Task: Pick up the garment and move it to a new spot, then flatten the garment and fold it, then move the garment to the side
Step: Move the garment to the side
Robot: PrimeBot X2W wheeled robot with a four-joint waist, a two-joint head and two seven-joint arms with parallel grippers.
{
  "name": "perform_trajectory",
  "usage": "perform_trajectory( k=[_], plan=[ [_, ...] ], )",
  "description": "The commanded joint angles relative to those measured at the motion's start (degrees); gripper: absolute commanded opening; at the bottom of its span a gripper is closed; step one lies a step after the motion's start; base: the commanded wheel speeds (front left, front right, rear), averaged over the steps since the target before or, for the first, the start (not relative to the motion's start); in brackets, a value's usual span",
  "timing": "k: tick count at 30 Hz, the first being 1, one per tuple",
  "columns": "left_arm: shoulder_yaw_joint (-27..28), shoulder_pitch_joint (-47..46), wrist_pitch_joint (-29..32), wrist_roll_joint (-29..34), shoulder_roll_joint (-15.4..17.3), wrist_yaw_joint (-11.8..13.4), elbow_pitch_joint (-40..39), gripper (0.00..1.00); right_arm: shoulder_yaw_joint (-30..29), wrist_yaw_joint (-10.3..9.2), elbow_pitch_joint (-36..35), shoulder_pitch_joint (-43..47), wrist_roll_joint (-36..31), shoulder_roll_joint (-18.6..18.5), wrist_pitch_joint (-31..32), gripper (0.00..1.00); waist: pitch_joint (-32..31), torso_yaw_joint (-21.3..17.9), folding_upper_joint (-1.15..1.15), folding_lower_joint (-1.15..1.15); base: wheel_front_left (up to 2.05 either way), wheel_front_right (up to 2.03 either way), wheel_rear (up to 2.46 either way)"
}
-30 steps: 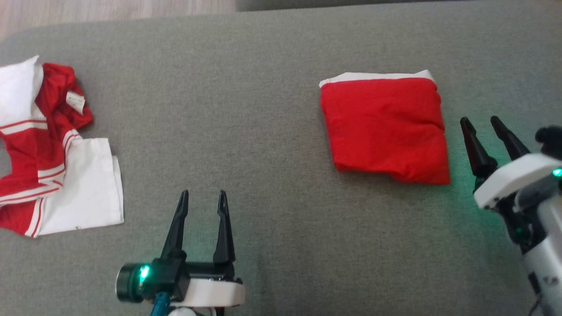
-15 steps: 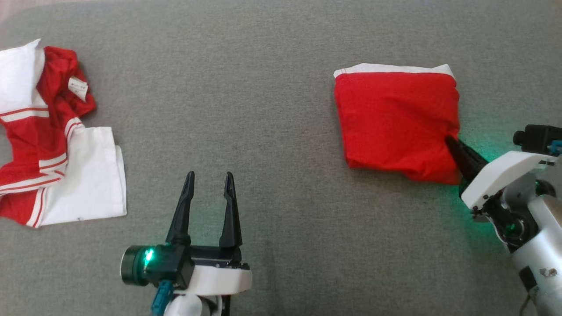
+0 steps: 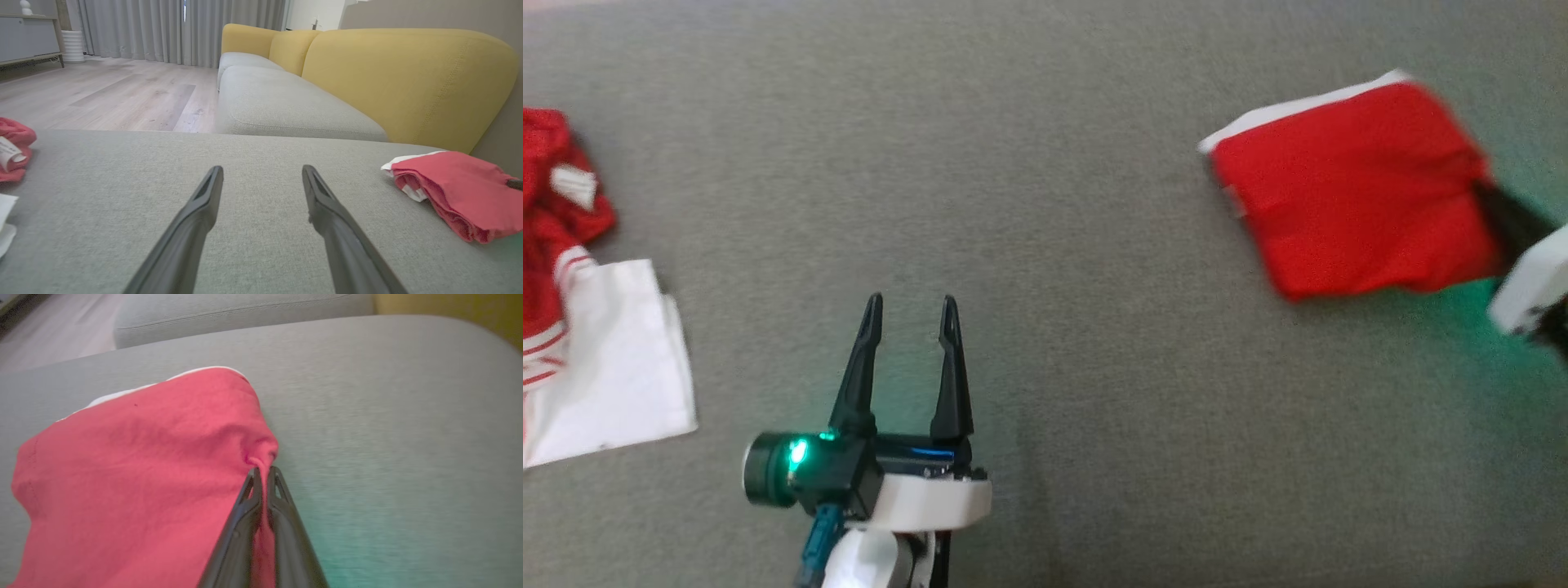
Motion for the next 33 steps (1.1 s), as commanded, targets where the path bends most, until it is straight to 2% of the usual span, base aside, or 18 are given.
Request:
perform_trajectory(
  k=[1, 5, 10, 16, 19, 21, 24, 28, 33],
  plan=[
    [1.29, -1.87, -0.29, 0.54, -0.18, -0.21, -1.86, 1.0, 0.15, -0.05, -0.77, -0.65, -0.46, -2.34, -0.72, 0.0, 1.34, -1.31, 0.0, 0.0, 0.0, 0.0, 0.0],
    [1.2, -3.19, -0.29, 1.37, -0.18, -0.54, -1.64, 1.0, -0.06, -0.05, 1.16, -2.83, -3.0, -6.75, -2.04, 0.0, 3.39, -3.19, 0.0, 0.0, 0.0, 0.0, 0.0],
    [1.77, -4.89, -0.29, 3.1, -0.18, -1.2, -1.26, 1.0, -1.44, -0.05, 4.09, -5.57, -5.52, -10.49, -3.82, 0.0, 5.97, -4.92, 0.0, 0.0, 0.0, 0.0, 0.0],
    [2.74, -6.88, -0.29, 4.27, -0.18, -1.95, -0.84, 1.0, -3.36, -0.05, 7.71, -8.59, -8.88, -12.22, -6.52, 0.0, 7.96, -5.78, 0.0, 0.0, 0.0, 0.0, 0.0],
    [2.96, -7.46, -0.29, 4.56, -0.18, -2.24, -0.59, 1.0, -4.34, -0.05, 10.29, -9.63, -11.38, -11.74, -8.24, 0.01, 8.15, -5.88, 0.0, 0.0, 0.0, 0.0, 0.0],
    [2.95, -7.56, -0.29, 4.57, -0.18, -2.4, -0.32, 1.0, -5.06, -0.05, 12.24, -10.1, -13.02, -10.83, -9.38, 1.0, 7.76, -5.81, 0.0, 0.0, 0.0, 0.0, 0.0],
    [2.88, -7.33, -0.29, 4.25, -0.18, -2.51, 0.11, 1.0, -6.37, -0.05, 15.38, -10.69, -16.98, -9.14, -12.03, 1.0, 6.4, -5.49, 0.0, 0.0, 0.0, 0.0, 0.0],
    [3.08, -6.03, -0.29, 3.43, -0.18, -2.23, 0.38, 1.0, -7.94, -0.05, 17.53, -10.64, -21.76, -5.06, -15.76, 1.0, 3.3, -5.04, 0.0, 0.0, 0.0, 0.0, 0.0],
    [2.94, -3.57, -0.29, 2.18, -0.18, -1.86, 0.48, 1.0, -8.19, -0.05, 16.17, -7.7, -24.61, 1.1, -18.27, 1.0, -1.93, -4.02, 0.0, 0.0, 0.0, 0.0, 0.0]
  ],
)
